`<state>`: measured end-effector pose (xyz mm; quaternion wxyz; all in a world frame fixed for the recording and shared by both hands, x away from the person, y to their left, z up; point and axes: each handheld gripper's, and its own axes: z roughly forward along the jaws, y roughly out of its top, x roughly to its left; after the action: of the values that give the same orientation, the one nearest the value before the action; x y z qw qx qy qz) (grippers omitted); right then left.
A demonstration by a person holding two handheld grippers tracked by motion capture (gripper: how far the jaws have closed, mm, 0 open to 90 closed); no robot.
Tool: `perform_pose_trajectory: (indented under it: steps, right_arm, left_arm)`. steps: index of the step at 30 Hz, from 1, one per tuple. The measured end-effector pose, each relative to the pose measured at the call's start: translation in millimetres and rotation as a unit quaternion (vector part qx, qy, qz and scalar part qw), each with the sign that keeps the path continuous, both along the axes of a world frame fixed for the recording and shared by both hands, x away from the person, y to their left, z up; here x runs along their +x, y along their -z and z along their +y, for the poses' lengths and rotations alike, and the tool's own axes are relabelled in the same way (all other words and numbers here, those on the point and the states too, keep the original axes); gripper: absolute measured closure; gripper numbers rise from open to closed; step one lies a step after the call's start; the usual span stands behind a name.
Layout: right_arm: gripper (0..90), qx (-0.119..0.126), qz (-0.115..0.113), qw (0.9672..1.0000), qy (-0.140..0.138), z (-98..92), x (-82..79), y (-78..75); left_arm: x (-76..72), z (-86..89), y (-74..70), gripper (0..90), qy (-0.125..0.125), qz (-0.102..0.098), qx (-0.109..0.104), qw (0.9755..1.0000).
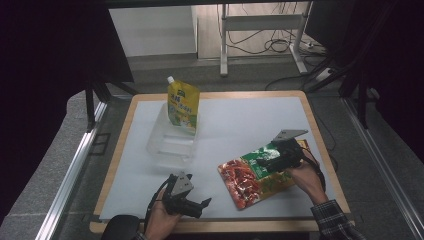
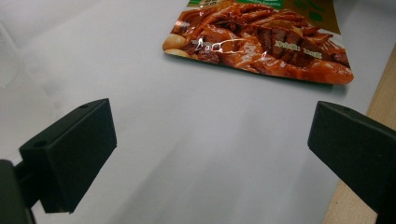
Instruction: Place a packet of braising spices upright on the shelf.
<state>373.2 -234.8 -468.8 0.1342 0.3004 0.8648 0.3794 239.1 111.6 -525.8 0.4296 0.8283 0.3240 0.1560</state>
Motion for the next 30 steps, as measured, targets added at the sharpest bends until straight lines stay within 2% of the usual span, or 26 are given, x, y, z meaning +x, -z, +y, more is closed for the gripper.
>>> perform_pose_trajectory:
  steps: [7, 14, 19, 20, 28, 30]
  right_arm:
    - [4.8, -0.014, 0.008, 0.9996, 0.021, -17.4, -3.1, 11.3]
    - [4.8, -0.026, 0.031, 0.9982, 0.045, -36.2, -1.8, 27.2]
    - [4.8, -0.023, 0.044, 0.9973, 0.054, -43.6, -0.1, 33.4]
    - [4.8, -0.019, 0.054, 0.9968, 0.056, -45.7, 0.6, 35.8]
    - [4.7, -0.012, 0.073, 0.9955, 0.060, -47.2, 3.4, 42.5]
    - [4.7, -0.008, 0.085, 0.9945, 0.062, -47.7, 4.3, 44.8]
  left_arm:
    - [-0.4, -2.0, 0.7, 1.0, 0.004, -0.003, 0.009, 1.0000]
    - [-0.7, -3.5, 1.3, 1.0, 0.008, -0.005, 0.015, 0.9998]
    - [-0.8, -4.3, 1.7, 1.1, 0.010, -0.004, 0.020, 0.9997]
    - [-0.9, -4.9, 2.0, 1.1, 0.011, -0.005, 0.022, 0.9997]
    - [-1.4, -6.4, 2.4, 1.1, 0.013, -0.006, 0.027, 0.9995]
    - [-1.6, -6.9, 2.7, 1.1, 0.015, -0.006, 0.028, 0.9995]
